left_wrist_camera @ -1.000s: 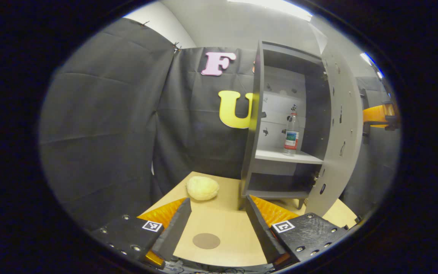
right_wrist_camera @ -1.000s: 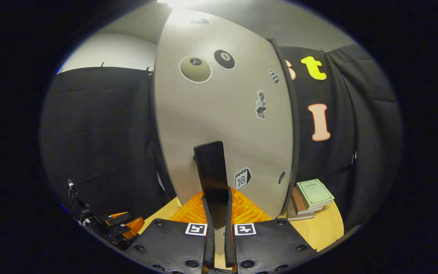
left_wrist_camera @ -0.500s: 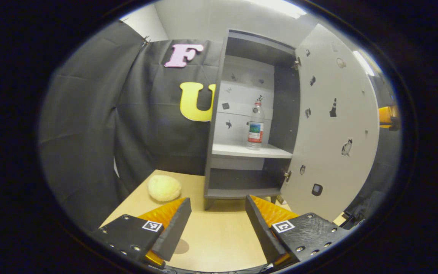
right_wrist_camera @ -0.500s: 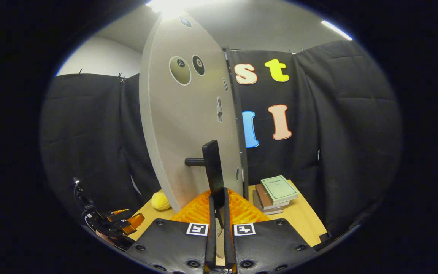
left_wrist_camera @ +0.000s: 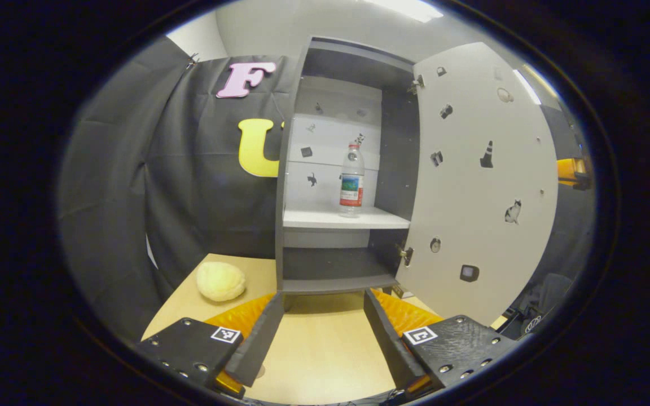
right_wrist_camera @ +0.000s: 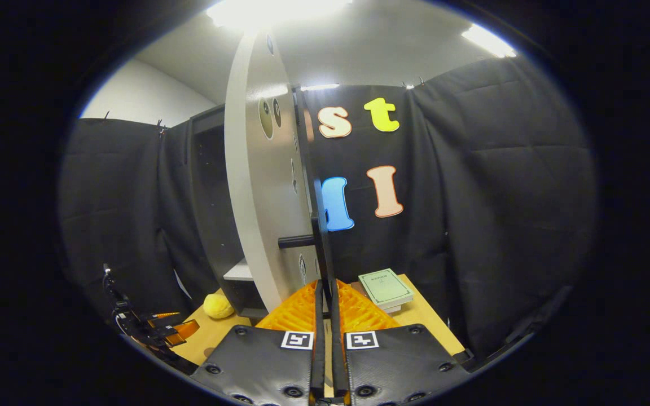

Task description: Open the cabinet door with the right hand, grasp the bottle in the cabinet with the left hand and place it on the coaster, then close the cabinet door with the right hand.

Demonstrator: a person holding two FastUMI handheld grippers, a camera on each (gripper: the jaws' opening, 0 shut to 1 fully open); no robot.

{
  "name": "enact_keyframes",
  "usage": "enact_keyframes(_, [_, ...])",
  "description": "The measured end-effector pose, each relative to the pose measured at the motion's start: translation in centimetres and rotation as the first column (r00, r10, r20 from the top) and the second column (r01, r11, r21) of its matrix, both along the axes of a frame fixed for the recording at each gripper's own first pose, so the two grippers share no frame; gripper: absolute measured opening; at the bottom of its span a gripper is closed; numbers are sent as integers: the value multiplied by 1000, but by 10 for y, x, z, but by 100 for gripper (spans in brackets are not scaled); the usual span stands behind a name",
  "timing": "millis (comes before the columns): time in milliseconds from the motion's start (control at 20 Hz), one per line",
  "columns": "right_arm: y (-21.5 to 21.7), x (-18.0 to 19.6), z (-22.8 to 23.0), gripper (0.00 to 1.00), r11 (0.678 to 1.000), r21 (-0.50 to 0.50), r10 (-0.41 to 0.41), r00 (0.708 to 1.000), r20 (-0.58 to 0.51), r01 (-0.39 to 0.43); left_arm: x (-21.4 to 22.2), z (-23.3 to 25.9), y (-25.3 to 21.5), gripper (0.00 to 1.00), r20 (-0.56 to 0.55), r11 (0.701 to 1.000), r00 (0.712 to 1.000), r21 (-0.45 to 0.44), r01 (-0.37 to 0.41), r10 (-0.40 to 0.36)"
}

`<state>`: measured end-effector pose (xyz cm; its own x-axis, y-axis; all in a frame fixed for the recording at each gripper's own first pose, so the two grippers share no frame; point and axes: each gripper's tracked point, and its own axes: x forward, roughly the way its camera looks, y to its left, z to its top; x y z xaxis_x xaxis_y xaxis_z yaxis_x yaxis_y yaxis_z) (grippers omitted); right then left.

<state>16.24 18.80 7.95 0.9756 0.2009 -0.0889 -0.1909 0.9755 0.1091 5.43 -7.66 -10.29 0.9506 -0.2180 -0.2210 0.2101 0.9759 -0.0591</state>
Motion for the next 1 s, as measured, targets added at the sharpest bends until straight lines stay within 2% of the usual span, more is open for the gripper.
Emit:
enact_keyframes(100, [-4,-1,-1,9,1000,5,-2,1000,9,2,-1,3,-5,89,10,1000,1000,-1,12,-12])
enact_keyframes(200, [-7,-12,1,9,1000,9,-6,1000,5,6,1,9,-9,86,14,1000,1000,9,11,-12])
enact_keyframes(300, [-11,-31,7,4,999,36,-4,999,-34,5,0,13,-10,86,23,1000,1000,14,17,-17])
enact_keyframes(350, [-16,-42,11,3,1000,31,2,999,-52,-1,1,15,-10,86,27,1000,999,18,19,-19])
enact_keyframes(400, [-21,-52,16,9,1000,14,-1,998,-62,2,2,18,-11,86,34,1000,999,23,20,-21])
enact_keyframes(450, [-33,-60,19,7,999,-14,-31,997,-67,30,4,24,-10,86,43,999,999,25,20,-21])
enact_keyframes(500, [-47,-67,23,24,997,-38,-68,996,-60,65,10,28,-11,86,49,1000,999,24,19,-20])
enact_keyframes(600, [-73,-67,30,37,986,-62,-156,987,-34,154,25,38,-14,86,66,1000,998,8,22,-23])
enact_keyframes(650, [-79,-64,32,37,982,-50,-181,983,-24,180,32,42,-16,86,73,1000,997,1,20,-20])
enact_keyframes(800, [-118,-41,47,98,960,-39,-275,959,75,278,58,63,-21,86,104,1000,995,-24,12,-10])
enact_keyframes(850, [-133,-34,43,95,948,-46,-310,948,74,314,67,71,-25,86,116,999,993,-32,16,-12])
enact_keyframes(950, [-150,-13,39,98,939,-56,-336,939,75,341,88,85,-34,89,127,999,992,-34,31,-27])
enact_keyframes(1000, [-154,-2,36,98,937,-52,-340,938,73,344,100,91,-38,86,126,999,991,-28,40,-36])
